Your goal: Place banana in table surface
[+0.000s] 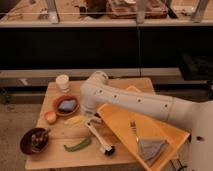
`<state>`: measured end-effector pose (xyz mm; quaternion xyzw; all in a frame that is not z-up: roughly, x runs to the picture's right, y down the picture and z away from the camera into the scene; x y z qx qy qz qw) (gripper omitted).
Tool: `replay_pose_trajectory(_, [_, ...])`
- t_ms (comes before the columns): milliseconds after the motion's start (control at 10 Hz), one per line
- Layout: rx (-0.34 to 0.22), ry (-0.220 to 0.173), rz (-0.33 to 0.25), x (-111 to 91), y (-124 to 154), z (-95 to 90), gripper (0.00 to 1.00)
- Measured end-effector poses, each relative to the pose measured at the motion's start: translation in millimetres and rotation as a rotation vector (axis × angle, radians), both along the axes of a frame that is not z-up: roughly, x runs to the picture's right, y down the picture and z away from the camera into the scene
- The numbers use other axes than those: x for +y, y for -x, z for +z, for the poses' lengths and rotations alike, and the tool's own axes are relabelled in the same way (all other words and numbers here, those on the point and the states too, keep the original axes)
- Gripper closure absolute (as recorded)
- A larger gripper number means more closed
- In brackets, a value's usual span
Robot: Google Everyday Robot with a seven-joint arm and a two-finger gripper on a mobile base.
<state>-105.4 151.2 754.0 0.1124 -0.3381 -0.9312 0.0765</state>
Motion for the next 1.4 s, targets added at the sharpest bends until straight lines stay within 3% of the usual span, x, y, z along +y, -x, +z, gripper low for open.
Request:
replay_pose_trajectory(500, [0.021, 0.005, 0.030, 24.7, 19.5, 30.9, 0.96])
replay_pose_trajectory(600, [0.023, 0.008, 0.034, 29.8, 30.8, 35.3, 0.91])
replay_pose_trajectory(900, [0.077, 0.003, 0.092, 35.1, 36.0, 41.3, 0.64])
replay_pose_trajectory(1300, [0.083, 0.001, 0.084, 33.9, 55.8, 19.2, 0.24])
replay_pose_trajectory(1400, [0.080, 0.002, 0.083, 33.1, 57.0, 16.1, 0.20])
